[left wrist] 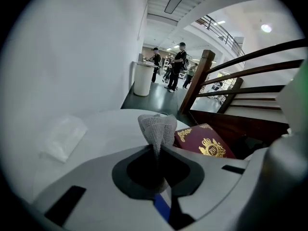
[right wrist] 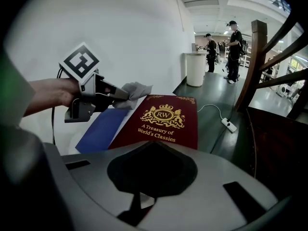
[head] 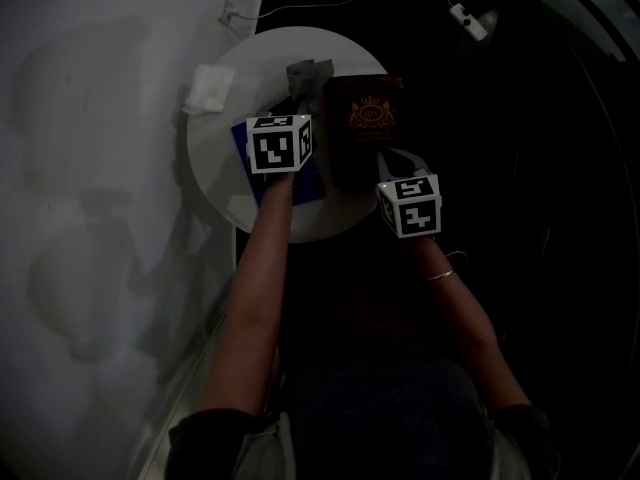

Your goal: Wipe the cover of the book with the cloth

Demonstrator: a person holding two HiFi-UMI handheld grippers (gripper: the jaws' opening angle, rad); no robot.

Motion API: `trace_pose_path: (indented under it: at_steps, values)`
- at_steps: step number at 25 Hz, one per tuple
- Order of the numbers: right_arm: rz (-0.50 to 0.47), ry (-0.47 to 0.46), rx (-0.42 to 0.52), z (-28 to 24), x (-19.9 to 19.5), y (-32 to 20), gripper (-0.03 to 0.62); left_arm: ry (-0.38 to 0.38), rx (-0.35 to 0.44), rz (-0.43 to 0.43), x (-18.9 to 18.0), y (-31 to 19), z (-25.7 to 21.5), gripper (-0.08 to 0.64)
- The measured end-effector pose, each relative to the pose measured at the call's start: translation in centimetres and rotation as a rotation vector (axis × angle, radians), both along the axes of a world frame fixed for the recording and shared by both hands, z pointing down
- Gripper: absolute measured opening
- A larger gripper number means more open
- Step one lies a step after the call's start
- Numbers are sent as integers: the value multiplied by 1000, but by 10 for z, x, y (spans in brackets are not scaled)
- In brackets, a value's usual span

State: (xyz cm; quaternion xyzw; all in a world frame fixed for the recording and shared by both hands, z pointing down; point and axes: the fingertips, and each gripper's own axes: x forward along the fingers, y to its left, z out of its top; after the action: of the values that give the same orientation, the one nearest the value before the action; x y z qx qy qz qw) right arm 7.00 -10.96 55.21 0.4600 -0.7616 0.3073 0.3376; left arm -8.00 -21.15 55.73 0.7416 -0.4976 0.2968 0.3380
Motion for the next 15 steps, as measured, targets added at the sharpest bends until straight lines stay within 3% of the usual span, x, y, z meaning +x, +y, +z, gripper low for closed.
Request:
trace_pose_path:
  at_steps: [7, 15]
  values:
    - [-19, -9, -29, 6, -10, -5, 29, -28, -8, 38, 14, -32, 15, 34]
    - [-15, -16, -76, 8, -12, -3, 29, -36, -18, 129, 33, -24, 21, 34]
